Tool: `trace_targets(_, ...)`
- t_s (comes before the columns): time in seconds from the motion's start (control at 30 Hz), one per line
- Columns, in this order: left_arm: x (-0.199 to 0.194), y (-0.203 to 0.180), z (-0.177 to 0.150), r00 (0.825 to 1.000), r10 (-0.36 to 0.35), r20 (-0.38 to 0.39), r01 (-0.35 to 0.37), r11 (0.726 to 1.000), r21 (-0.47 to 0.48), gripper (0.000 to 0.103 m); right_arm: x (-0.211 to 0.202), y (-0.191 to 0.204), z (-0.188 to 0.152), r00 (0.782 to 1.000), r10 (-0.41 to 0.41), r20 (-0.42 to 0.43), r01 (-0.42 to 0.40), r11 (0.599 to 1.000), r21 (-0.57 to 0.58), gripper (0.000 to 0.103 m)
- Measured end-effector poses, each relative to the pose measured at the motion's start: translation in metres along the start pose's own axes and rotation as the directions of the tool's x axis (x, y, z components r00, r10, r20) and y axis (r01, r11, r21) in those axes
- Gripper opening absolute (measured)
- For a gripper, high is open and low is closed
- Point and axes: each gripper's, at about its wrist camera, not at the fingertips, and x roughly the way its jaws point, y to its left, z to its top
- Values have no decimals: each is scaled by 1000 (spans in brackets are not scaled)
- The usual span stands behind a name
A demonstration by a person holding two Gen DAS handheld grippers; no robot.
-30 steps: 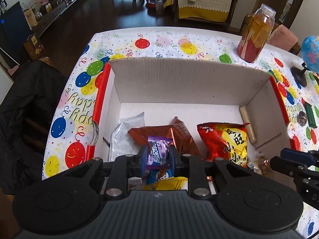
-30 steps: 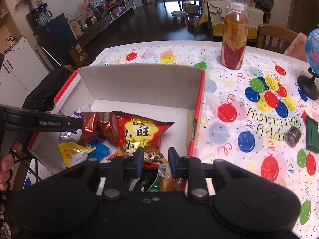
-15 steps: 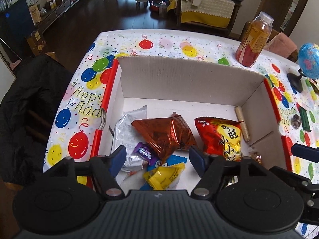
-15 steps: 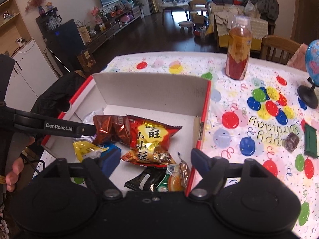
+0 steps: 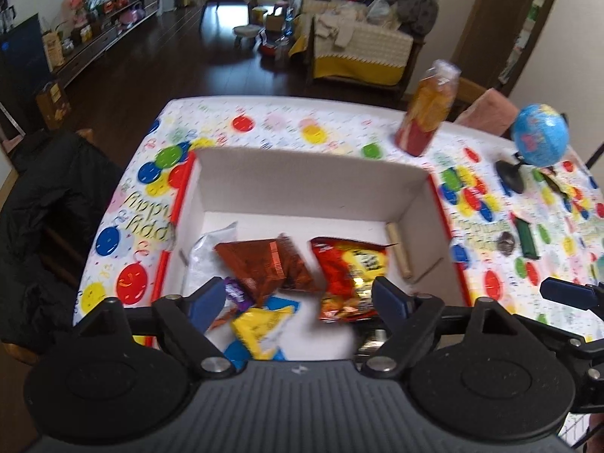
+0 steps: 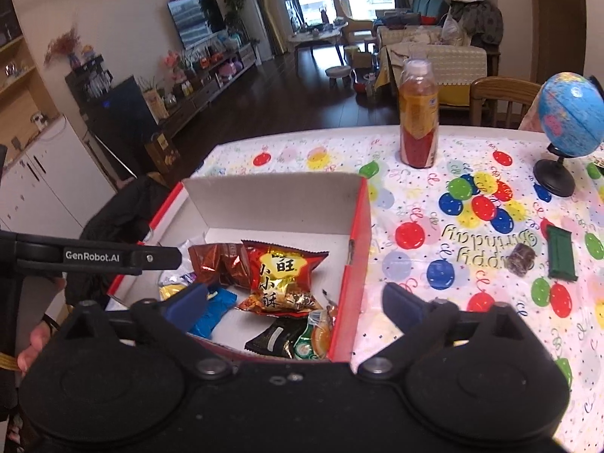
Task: Organize snacks
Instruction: 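Open both tools to drop the purple candy and brown packet into the box, then move both tools back over the brown chocolate square and green bar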
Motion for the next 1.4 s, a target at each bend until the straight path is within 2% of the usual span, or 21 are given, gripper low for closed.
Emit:
trace_targets(0.33,-21,-63,-6,992,-110,59,106,992,72,89,-49,-34,-11,996,-42,79,40,999,25,103)
trace_targets(0.4,-21,-79,-7,991,-121,63,115,990,87,92,-56,-45,-14,994,-69,87,66,997,38,103)
trace_targets(0.43,-19,-87,-8,990,-123,64,116,989,95,102,-59,-52,-15,993,-80,92,76,996,42,103)
trace_targets(0.73,-2,-156,-11,987,-144,68,132,979,158,103,-80,-116,-32,964,-217,153,208,975,76,103)
trace_targets(1.0,29,-214,-6,984,-171,52,159,970,182,103,-83,-188,-28,964,-250,91,234,960,155,103)
trace_targets(1.2,61,-252,-3,989,-148,19,141,971,195,103,-76,-235,-22,946,-318,63,303,936,180,103)
trace_targets(1.4,91,-282,-3,994,-110,20,102,965,241,103,-57,-271,-15,951,-306,35,294,936,195,102)
